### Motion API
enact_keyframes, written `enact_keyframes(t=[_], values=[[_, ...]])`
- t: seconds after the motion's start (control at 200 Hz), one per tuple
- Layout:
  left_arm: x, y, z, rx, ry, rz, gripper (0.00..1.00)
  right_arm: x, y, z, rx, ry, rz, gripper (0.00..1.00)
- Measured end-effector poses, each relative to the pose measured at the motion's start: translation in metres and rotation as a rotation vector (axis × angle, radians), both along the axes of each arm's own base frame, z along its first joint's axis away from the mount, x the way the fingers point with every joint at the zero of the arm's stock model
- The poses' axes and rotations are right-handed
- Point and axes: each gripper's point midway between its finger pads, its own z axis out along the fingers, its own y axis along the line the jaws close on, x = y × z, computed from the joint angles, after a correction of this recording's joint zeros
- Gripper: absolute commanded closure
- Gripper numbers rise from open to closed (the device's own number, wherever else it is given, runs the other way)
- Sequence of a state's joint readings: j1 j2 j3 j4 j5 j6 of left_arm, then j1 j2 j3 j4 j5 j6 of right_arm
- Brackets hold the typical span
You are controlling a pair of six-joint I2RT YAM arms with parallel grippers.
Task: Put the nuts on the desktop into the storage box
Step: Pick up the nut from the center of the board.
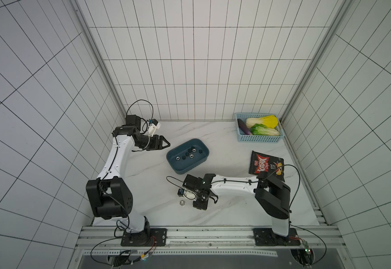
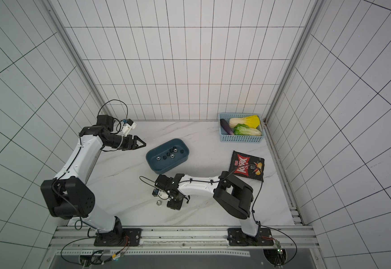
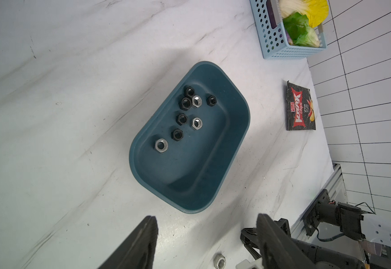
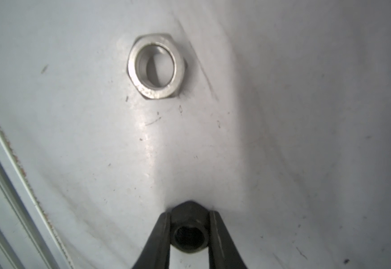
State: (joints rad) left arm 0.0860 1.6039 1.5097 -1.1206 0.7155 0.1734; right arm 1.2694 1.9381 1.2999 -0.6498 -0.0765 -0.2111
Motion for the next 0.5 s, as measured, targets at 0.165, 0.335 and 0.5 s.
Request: enact_keyframes(t=[0.165, 0.335, 0.5], values=[[-0.006, -0.011, -0.004, -0.03, 0.022, -0.027, 0.29, 0.018, 0.0, 0.009, 0.029, -0.077, -0.038, 0.81], [-0.016, -0.036, -0.004, -0.076, 0.039, -0.094, 0.28, 0.052, -0.009, 0.054, 0.166, -0.171, -0.136, 0.83], [-0.03, -0.071, 0.006, -0.156, 0.049, -0.194, 0.27, 0.095, -0.028, 0.121, 0.399, -0.325, -0.273, 0.86]])
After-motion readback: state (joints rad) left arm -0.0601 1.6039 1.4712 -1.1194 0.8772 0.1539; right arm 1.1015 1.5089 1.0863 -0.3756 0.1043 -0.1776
